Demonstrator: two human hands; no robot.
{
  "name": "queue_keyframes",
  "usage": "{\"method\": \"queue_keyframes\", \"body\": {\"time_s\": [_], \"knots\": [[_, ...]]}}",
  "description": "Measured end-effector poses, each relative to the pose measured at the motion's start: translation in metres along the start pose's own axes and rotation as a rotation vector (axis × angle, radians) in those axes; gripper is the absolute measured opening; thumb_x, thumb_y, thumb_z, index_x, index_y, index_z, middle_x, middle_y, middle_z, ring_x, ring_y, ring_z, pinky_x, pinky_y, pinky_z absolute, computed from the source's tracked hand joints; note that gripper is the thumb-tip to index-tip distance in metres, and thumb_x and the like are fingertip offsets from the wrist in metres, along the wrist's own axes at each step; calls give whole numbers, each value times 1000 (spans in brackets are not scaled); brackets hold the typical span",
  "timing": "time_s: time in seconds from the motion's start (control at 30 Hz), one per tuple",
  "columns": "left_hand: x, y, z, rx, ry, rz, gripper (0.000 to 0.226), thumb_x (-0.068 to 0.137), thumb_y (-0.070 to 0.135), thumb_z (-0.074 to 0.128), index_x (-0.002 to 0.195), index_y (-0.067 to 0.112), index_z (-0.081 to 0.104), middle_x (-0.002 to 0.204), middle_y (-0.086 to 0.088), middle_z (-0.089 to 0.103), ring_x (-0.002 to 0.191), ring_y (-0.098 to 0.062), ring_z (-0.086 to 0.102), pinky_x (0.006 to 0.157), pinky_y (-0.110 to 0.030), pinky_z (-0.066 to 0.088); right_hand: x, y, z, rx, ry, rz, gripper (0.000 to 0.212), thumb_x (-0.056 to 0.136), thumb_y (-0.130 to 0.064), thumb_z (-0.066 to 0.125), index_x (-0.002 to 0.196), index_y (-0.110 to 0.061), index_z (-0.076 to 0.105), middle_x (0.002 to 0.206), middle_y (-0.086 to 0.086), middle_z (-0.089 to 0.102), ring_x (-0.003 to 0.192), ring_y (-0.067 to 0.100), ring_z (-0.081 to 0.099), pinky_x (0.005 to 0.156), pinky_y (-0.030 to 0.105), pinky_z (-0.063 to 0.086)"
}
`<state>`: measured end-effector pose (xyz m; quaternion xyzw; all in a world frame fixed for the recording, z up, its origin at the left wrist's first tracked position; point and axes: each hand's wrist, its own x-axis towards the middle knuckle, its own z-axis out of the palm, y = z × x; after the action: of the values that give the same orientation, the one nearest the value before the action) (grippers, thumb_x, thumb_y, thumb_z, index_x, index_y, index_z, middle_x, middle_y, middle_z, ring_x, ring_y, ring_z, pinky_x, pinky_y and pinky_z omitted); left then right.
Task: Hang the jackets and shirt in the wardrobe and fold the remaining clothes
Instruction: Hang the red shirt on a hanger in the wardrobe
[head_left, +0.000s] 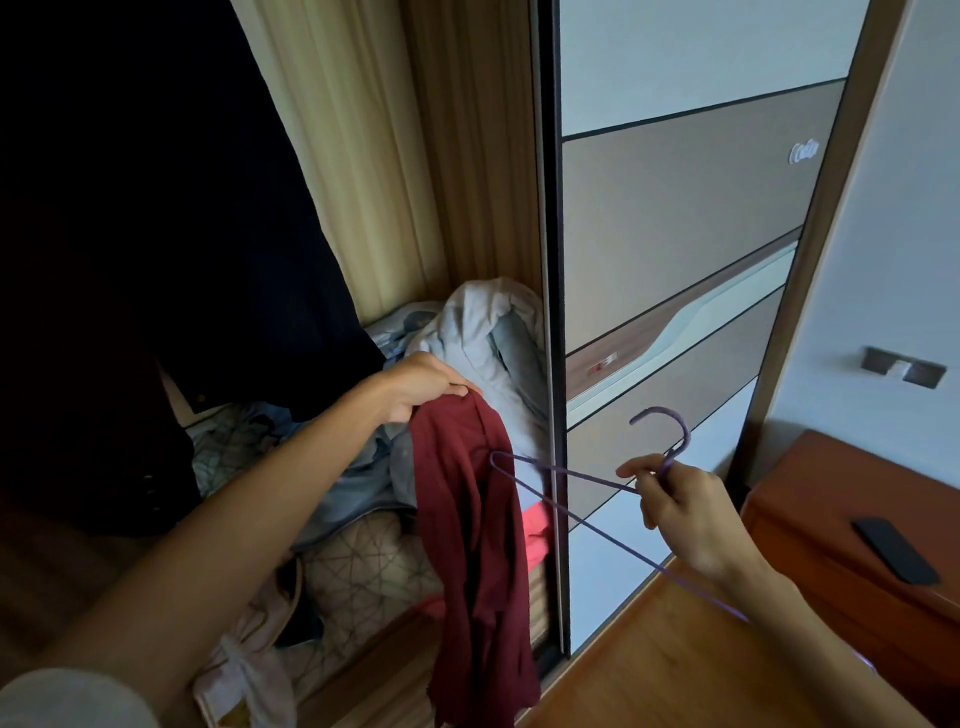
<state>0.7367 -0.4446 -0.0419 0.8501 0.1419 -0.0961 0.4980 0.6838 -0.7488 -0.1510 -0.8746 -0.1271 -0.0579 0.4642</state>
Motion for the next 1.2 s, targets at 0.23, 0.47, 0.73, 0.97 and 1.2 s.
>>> {"method": "queue_keyframes", "body": {"time_s": [0.23, 0.47, 0.73, 0.97, 1.2], "knots": [[-4, 21, 8, -123, 17, -51, 25, 91, 3, 67, 116, 2, 69, 99, -9, 75, 85, -17, 72, 72, -28, 61, -4, -13, -13, 49, -151, -48, 30, 103, -17, 44, 92, -29, 69, 59, 7, 61, 57, 16, 56, 69, 34, 51], [-23, 51, 52, -201, -108, 27, 11, 94, 6, 64, 99, 3, 73, 73, -1, 75, 63, -9, 69, 66, -22, 60, 13, -41, 20, 125, -118, -155, 27, 101, -13, 45, 112, -33, 59, 56, -4, 60, 51, 6, 55, 57, 13, 41], [-37, 60, 51, -84, 35, 267, 18, 93, 10, 67, 110, 14, 71, 83, -1, 69, 77, -9, 64, 73, -17, 52, 51, -55, 53, 565, 44, 14, 18, 100, -9, 46, 90, -17, 57, 49, -5, 50, 48, 13, 45, 54, 30, 39], [-34, 20, 35, 626, 113, 539, 51, 85, 71, 54, 77, 22, 64, 72, 10, 64, 69, 0, 59, 67, -25, 45, 66, -70, 31, 719, 71, -33, 34, 100, -3, 45, 67, -10, 46, 45, -3, 38, 43, 11, 31, 44, 22, 28], [-25, 27, 35, 676, 426, 672, 54, 92, 62, 53, 60, 18, 48, 62, -3, 59, 66, -24, 59, 64, -43, 47, 80, -71, 24, 408, 132, -198, 5, 99, -25, 57, 102, -22, 59, 76, -4, 68, 69, 12, 60, 68, 28, 49]]}}
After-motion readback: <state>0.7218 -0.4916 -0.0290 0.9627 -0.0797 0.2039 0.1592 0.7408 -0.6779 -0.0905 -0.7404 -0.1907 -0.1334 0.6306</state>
